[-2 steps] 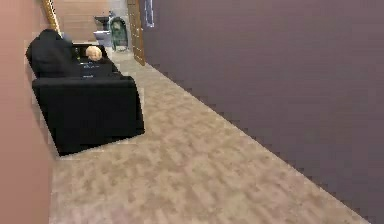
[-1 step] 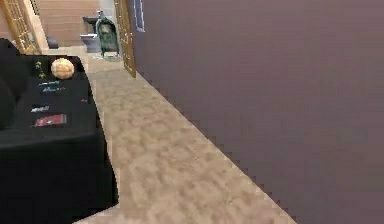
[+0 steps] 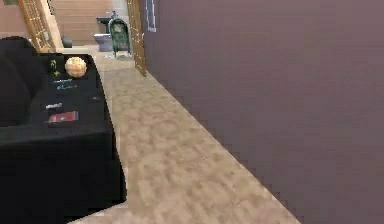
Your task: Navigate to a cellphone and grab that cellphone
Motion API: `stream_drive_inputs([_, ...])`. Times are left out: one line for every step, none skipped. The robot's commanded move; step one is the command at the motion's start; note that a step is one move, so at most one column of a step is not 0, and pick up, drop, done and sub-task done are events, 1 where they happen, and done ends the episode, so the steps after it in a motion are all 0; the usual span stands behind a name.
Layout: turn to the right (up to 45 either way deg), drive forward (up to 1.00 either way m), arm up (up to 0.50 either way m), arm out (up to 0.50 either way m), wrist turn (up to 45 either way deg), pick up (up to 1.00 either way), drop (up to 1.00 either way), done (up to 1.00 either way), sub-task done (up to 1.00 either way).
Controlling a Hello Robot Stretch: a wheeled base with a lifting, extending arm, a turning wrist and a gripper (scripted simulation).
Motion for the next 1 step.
stream_drive_inputs([0.0,1.0,0.0,0.0,0.0,0.0,0.0,0.0,0.0])
